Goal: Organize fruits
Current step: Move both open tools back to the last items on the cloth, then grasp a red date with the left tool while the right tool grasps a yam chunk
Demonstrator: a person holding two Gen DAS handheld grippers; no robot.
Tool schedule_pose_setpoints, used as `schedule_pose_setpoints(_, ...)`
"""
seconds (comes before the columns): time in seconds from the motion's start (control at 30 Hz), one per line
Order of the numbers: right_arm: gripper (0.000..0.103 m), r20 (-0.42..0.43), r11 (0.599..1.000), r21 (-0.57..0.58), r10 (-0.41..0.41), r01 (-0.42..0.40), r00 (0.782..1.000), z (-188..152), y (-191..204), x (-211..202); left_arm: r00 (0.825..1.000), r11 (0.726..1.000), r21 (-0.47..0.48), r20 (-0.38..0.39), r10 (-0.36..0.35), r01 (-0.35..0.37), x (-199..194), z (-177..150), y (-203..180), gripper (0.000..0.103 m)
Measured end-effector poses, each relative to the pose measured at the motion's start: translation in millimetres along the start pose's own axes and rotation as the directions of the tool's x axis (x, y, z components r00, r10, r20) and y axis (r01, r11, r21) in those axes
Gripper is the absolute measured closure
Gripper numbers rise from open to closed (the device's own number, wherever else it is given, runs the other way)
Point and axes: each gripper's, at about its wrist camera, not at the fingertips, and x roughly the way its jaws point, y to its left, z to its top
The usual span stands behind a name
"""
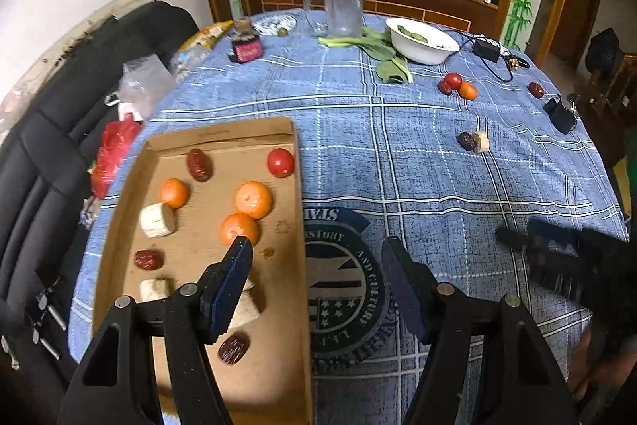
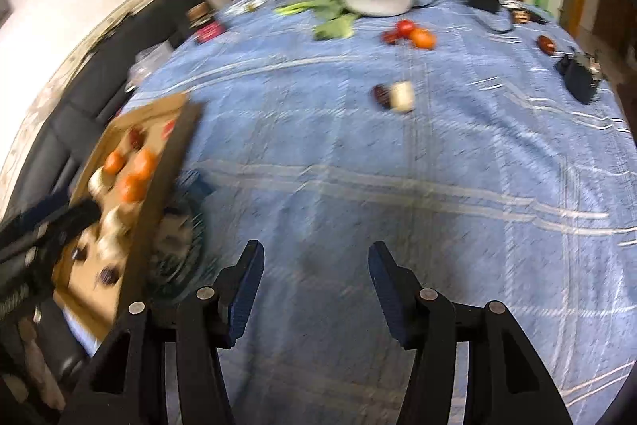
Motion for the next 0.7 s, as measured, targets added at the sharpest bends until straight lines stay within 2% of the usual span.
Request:
schedule_pose_setpoints(0.13,0.044,0.007,0.995,0.095,-0.026,0.026,1.000,38.7,-37.2,18.0,0.996,0.997,0.004,-0.041,-0.077,0.077,21.2,11.6,-6.6,0.036)
schedule_pose_setpoints(0.23,0.045,0.023,0.989,0.151,0.001,-0.004,1.000,68.1,-55.5,31.7,0.993,0.994,0.025,-0.060,-0.103,0.105,32.6,16.9,-16.3,0.036)
schedule_pose_setpoints(0.33,0.045,0.015,0.987,0.158,0.011,-0.014,1.000,87.4,-59.9,51.0,0.989,0.990,0.063,-0.077,-0.125,0.130,43.2,20.0,-28.4,0.037)
schedule_pose_setpoints(0.43,0.046,-0.011,0.989,0.148,-0.011,0.012,1.000,96.5,-59.9,72.9,0.985,0.984,0.085,-0.085,-0.148,0.155,51.8,26.3,-36.3,0.037)
schedule_pose_setpoints(0.47,0.056,-0.015,0.988,0.155,-0.008,0.010,1.000,97.2,-61.6,77.0,0.984,0.983,0.087,-0.088,-0.156,0.164,55.3,28.8,-38.4,0.037)
schedule_pose_setpoints(0.5,0.072,-0.020,0.987,0.162,-0.001,0.005,1.000,99.2,-64.3,80.3,0.982,0.981,0.086,-0.093,-0.164,0.172,59.5,31.5,-40.0,0.037)
schedule_pose_setpoints(0.6,0.083,-0.008,0.978,0.203,0.053,-0.050,0.999,101.7,-72.7,78.0,0.975,0.977,0.071,-0.113,-0.193,0.201,71.9,40.2,-44.3,0.037)
schedule_pose_setpoints(0.7,0.083,-0.005,0.968,0.233,0.090,-0.087,0.996,96.1,-81.1,69.9,0.959,0.967,0.046,-0.147,-0.241,0.250,89.5,50.2,-52.3,0.037)
